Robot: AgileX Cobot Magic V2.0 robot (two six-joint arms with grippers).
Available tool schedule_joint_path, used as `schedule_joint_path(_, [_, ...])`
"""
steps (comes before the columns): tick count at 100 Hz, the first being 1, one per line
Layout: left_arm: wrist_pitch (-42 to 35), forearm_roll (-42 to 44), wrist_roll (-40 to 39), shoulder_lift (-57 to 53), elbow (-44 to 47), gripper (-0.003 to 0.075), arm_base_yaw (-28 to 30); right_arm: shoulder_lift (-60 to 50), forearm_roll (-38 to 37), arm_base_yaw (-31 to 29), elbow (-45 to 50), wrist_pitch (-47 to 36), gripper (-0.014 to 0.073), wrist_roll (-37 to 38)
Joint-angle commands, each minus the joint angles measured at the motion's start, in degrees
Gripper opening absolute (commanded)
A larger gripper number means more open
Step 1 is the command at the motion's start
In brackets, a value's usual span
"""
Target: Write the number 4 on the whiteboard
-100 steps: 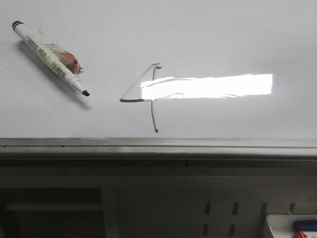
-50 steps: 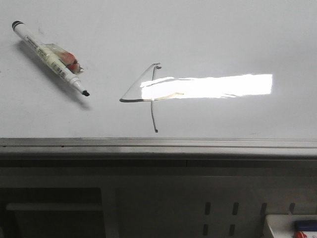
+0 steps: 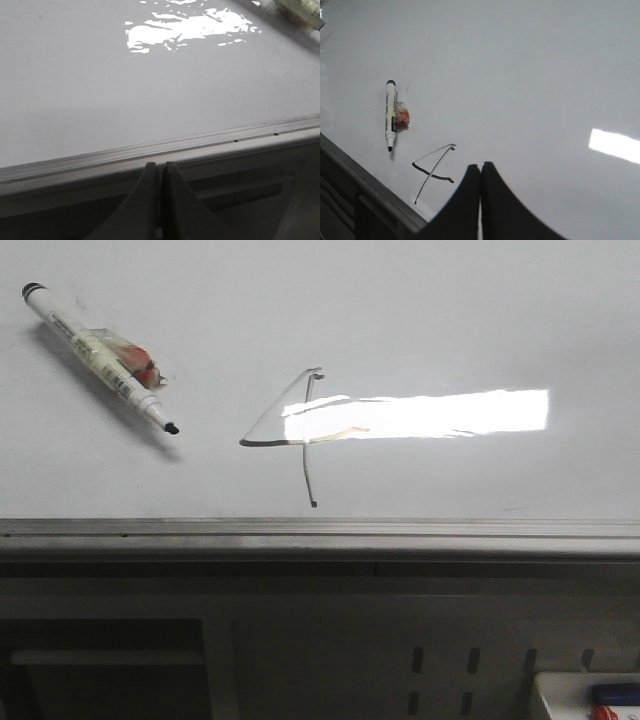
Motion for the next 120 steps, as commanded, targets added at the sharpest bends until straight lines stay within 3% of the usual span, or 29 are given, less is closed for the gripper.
schedule_joint_path(1, [-3.8, -0.2, -0.8, 0.6, 1.9, -0.0020, 0.0, 0.3, -0.7, -0.9, 0.1, -6.1, -0.0054, 0.0])
schedule_joint_path(7, [-3.8, -0.2, -0.8, 0.6, 1.9, -0.0020, 0.0, 0.3, -2.7, -1.8, 1.8, -8.2, -0.0054, 2.4])
schedule_joint_path(18, [-3.8, -0.2, -0.8, 0.6, 1.9, -0.0020, 0.0, 0.3, -14.3, -5.1, 4.9, -9.4, -0.0054, 16.5])
schedule_joint_path(31, [-3.8, -0.2, -0.8, 0.6, 1.9, -0.0020, 0.0, 0.0, -26.9, -11.5, 8.7, -6.4, -0.0054, 31.0])
schedule_joint_path(43, [-3.8, -0.2, -0.8, 0.6, 1.9, -0.0020, 0.0, -2.6, -33.8, -16.2, 11.8, -2.8, -0.0054, 38.6])
schedule_joint_path(56, [-3.8, -0.2, -0.8, 0.6, 1.9, -0.0020, 0.0, -8.8, -37.3, -20.2, 15.2, 0.0, -0.0054, 41.1])
schedule_joint_path(75, [-3.8, -0.2, -0.8, 0.6, 1.9, -0.0020, 0.0, -19.4, -39.5, -24.8, 15.0, 16.3, -0.0054, 41.6])
schedule_joint_path(88, [-3.8, -0.2, -0.8, 0.6, 1.9, -0.0020, 0.0, -19.8, -39.5, -25.5, 15.1, 22.1, -0.0054, 45.0])
schedule_joint_path(120, [-3.8, -0.2, -0.8, 0.6, 1.9, -0.0020, 0.0, -20.1, -39.5, -25.5, 15.1, 22.1, -0.0054, 45.9])
